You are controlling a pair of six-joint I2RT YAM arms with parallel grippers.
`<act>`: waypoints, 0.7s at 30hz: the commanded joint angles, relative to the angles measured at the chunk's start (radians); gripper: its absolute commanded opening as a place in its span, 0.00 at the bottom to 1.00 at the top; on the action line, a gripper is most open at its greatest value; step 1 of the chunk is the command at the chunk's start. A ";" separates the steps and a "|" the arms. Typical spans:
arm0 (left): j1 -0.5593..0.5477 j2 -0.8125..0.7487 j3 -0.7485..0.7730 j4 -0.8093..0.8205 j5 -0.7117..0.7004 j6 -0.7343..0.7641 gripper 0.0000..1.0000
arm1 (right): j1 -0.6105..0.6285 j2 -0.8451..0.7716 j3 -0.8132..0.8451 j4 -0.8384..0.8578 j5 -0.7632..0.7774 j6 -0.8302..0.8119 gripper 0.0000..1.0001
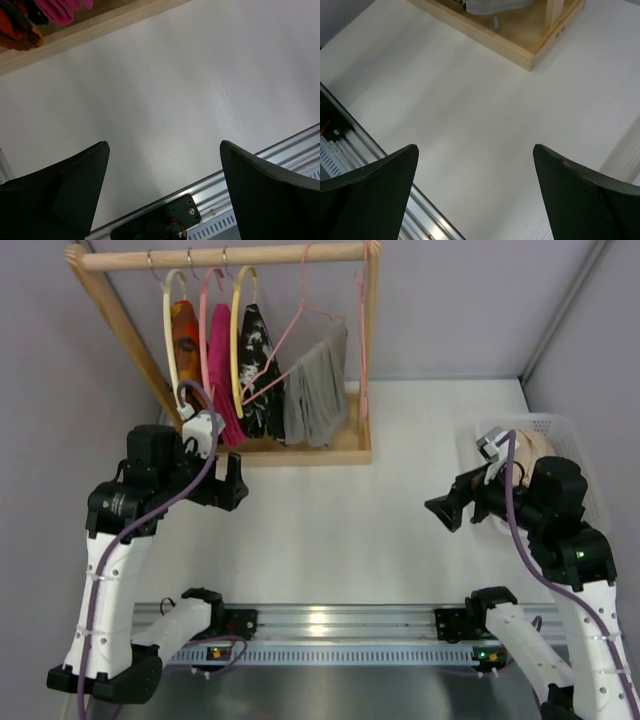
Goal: Remove the trousers from the hanger
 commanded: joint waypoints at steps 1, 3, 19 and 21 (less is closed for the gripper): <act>0.005 -0.025 0.060 0.004 -0.022 -0.013 0.99 | -0.007 0.005 0.074 0.035 -0.043 0.016 0.99; 0.005 -0.031 0.100 -0.005 0.000 0.004 0.99 | -0.007 0.022 0.108 0.056 -0.040 0.067 0.99; 0.060 -0.005 0.229 0.021 0.141 -0.090 0.95 | 0.141 0.452 0.540 0.374 -0.132 0.373 0.99; 0.069 -0.005 0.233 0.033 0.155 -0.100 0.95 | 0.174 0.527 0.615 0.403 -0.124 0.397 0.99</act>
